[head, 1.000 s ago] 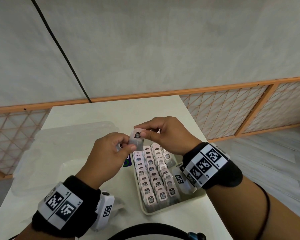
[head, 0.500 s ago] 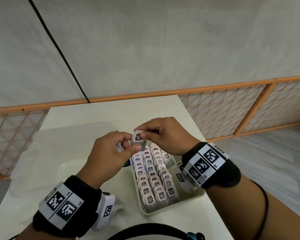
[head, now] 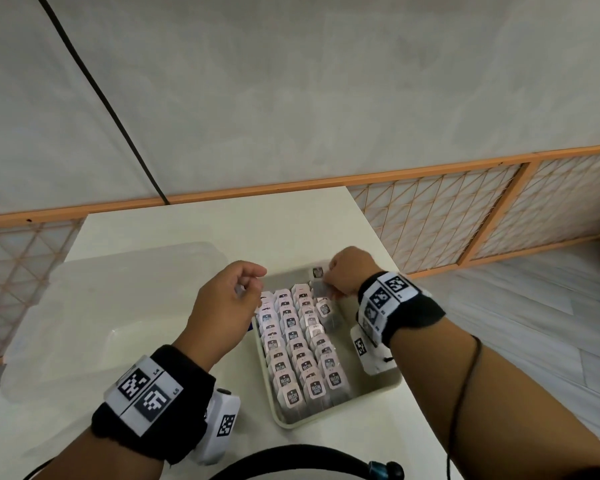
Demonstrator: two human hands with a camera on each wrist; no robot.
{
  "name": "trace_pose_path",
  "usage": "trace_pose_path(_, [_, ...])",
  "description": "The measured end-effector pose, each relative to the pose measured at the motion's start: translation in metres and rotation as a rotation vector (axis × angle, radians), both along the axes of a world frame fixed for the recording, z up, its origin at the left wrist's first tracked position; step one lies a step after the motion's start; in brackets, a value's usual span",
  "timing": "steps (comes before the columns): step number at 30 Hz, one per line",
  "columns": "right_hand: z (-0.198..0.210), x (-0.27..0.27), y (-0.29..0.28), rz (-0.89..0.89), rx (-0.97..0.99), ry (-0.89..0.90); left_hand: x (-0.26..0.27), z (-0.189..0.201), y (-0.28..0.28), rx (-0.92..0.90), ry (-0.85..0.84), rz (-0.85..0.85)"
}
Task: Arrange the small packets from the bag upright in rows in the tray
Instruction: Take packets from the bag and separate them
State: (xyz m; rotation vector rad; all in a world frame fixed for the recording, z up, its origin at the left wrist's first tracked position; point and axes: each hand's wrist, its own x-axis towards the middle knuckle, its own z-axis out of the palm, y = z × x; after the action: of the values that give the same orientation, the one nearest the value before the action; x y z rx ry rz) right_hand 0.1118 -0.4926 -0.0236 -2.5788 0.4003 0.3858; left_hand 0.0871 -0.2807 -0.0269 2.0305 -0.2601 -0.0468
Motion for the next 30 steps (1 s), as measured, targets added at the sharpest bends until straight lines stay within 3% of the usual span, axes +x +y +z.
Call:
trace_pose_path(2, [-0.017, 0.000, -0.001, 0.165, -0.293, 0.151, -0.001, -0.006, 0.001, 0.003, 0.024, -0.014])
trace_pose_path(3, [-0.026, -0.001, -0.001, 0.205, -0.338, 0.185, -0.002, -0.008, 0.002, 0.012, 0.028, -0.024])
trace_pose_path(11, [-0.051, -0.008, -0.002, 0.435, -0.379, 0.290, -0.006, -0.008, 0.009, 0.027, 0.044, -0.049])
trace_pose_path(22, [-0.058, 0.002, 0.004, 0.433, -0.396, 0.424, -0.005, -0.013, 0.016, -0.063, 0.097, -0.013])
trace_pose_path(30, [-0.081, 0.002, 0.007, 0.415, -0.437, 0.373, -0.006, -0.011, 0.017, -0.099, 0.152, -0.045])
